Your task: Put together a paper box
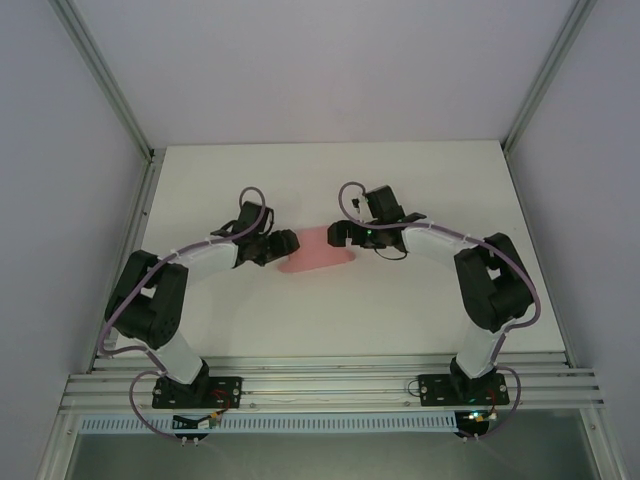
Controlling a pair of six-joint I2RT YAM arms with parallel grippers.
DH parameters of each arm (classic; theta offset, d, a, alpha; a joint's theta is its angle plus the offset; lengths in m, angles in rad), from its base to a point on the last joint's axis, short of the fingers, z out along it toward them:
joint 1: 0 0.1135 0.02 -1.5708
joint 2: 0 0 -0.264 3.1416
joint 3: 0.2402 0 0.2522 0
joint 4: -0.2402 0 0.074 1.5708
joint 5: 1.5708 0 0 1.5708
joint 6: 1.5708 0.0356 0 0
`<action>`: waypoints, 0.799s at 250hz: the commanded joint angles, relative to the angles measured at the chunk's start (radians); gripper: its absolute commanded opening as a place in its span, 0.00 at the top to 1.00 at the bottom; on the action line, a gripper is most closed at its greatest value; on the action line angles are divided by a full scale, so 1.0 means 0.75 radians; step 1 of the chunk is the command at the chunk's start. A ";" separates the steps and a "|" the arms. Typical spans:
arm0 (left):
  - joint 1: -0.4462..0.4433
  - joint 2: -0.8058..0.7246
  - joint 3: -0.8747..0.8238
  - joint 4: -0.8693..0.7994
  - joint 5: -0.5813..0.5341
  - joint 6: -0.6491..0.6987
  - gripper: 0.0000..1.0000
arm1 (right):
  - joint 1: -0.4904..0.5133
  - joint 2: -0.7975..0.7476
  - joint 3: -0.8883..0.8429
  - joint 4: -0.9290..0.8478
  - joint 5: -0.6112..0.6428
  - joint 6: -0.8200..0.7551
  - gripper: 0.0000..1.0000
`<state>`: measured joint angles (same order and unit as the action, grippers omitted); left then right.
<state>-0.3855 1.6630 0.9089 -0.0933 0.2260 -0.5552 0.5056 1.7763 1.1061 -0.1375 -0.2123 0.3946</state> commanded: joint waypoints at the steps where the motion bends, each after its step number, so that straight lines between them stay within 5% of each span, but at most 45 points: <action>1: -0.004 0.031 -0.053 0.022 0.041 0.040 0.48 | -0.003 0.032 0.020 -0.021 -0.031 0.021 0.00; 95: 0.078 0.055 -0.254 0.365 0.247 -0.055 0.78 | -0.084 0.093 0.006 0.055 -0.329 0.103 0.00; 200: 0.166 0.022 -0.377 0.537 0.353 -0.118 0.84 | -0.100 0.193 0.062 0.034 -0.587 0.148 0.00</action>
<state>-0.2768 1.6733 0.6632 0.3786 0.4900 -0.6323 0.4316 1.8954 1.1187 -0.1078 -0.5442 0.4805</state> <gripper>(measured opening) 0.161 0.999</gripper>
